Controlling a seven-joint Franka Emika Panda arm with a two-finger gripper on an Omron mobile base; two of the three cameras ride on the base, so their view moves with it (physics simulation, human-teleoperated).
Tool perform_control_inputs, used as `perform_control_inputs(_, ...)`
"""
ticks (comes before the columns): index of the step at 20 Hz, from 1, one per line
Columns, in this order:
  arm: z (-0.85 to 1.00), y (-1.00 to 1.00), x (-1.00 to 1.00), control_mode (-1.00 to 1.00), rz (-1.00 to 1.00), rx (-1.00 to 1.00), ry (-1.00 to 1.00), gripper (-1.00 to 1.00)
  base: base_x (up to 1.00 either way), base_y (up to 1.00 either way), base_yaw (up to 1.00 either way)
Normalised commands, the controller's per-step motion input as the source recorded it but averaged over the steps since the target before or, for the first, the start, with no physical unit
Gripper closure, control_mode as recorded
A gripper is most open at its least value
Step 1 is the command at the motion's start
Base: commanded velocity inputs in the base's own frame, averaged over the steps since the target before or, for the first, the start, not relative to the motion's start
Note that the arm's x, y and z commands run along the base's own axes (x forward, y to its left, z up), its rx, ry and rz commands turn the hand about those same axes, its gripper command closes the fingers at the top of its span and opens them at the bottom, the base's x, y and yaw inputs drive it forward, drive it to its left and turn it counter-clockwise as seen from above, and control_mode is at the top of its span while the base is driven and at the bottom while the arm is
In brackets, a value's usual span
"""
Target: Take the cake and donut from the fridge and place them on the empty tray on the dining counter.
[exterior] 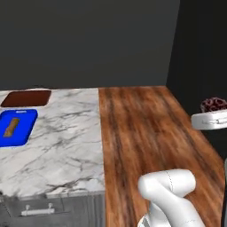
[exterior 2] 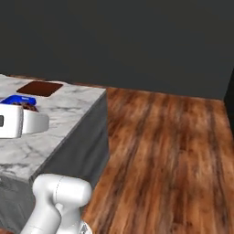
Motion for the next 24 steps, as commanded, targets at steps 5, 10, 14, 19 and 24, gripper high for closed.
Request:
perform_control_inputs(5, 0.00, 0.00, 0.00, 1.00, 0.00, 0.00, 0.00, 1.00, 1.00, -0.77, 0.24)
perform_control_inputs(10, 0.00, 0.00, 0.00, 1.00, 0.00, 0.00, 0.00, 1.00, 1.00, -0.67, 0.27)
perform_control_inputs(14, 0.00, 0.00, 0.00, 1.00, 0.00, 0.00, 0.00, 1.00, 1.00, -0.37, 0.32)
perform_control_inputs(19, 0.00, 0.00, 0.00, 1.00, 0.00, 0.00, 0.00, 1.00, 1.00, -0.14, 0.43)
perform_control_inputs(24, 0.00, 0.00, 0.00, 1.00, 0.00, 0.00, 0.00, 1.00, 1.00, -0.40, 0.31)
